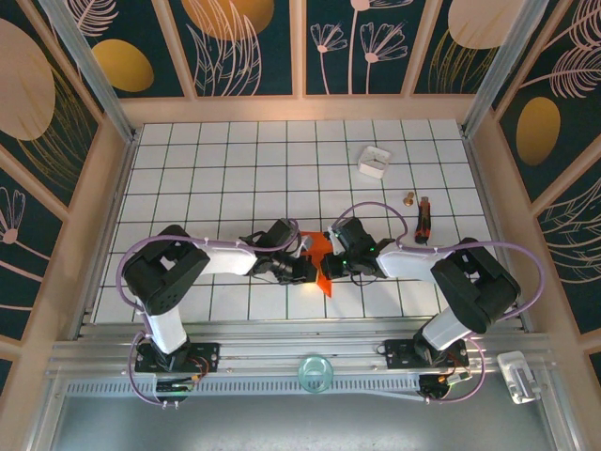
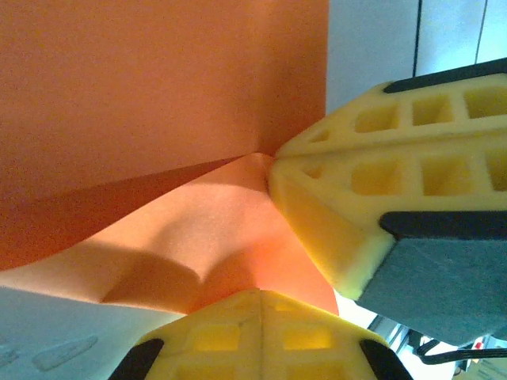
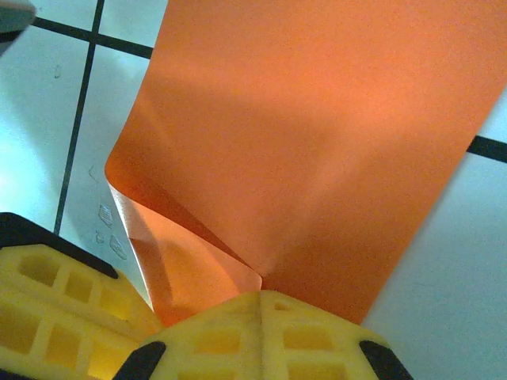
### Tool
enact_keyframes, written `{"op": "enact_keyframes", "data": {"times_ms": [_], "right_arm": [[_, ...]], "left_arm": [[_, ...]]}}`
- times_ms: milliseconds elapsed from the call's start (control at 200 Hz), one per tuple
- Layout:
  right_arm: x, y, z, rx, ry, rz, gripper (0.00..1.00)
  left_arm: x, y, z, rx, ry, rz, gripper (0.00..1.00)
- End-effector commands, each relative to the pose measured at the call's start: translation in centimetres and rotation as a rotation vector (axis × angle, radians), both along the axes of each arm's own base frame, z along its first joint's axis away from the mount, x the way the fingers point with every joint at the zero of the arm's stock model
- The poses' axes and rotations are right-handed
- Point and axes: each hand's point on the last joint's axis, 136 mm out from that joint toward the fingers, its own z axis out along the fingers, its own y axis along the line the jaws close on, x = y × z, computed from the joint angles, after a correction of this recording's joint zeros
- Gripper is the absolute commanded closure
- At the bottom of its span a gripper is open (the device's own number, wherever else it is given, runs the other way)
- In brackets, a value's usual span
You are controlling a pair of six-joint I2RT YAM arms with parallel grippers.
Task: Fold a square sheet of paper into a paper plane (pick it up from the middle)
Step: Perform the third fold on the triangle at the bottom-center of the table.
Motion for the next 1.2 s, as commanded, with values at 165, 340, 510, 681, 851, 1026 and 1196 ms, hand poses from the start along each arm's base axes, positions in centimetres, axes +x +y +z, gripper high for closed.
{"op": "enact_keyframes", "data": {"times_ms": [165, 340, 510, 681, 851, 1026, 1196], "right_arm": [[-2.0, -2.7, -3.0, -0.117, 0.091, -0.027, 1.00], [-2.1, -2.8, -3.0, -0.119, 0.090, -0.029, 1.00], [-2.1, -2.7, -3.0, -0.118, 0.089, -0.029, 1.00], [-2.0, -2.7, -2.9, -0.119, 0.087, -0.029, 1.00], [-2.0, -2.7, -2.9, -0.118, 0.087, -0.028, 1.00], [-2.0, -2.6, -2.9, -0.117, 0.087, -0.026, 1.00], [-2.0, -2.7, -2.9, -0.121, 0.086, -0.027, 1.00]], "left_arm": [[-0.3, 0.8, -0.6, 0.065, -0.004, -0.024, 0.98], [1.2, 0.1, 1.9, -0.008, -0.045, 0.012, 0.96], [3.1, 0.8, 3.0, -0.051, -0.060, 0.078, 0.95], [3.3, 1.1, 1.8, -0.021, -0.041, 0.079, 0.96], [3.0, 1.0, 1.2, -0.017, -0.027, 0.060, 0.96], [3.0, 0.5, 1.1, -0.023, -0.021, 0.044, 0.96], [3.0, 1.0, 0.1, 0.016, -0.018, 0.051, 0.96]]}}
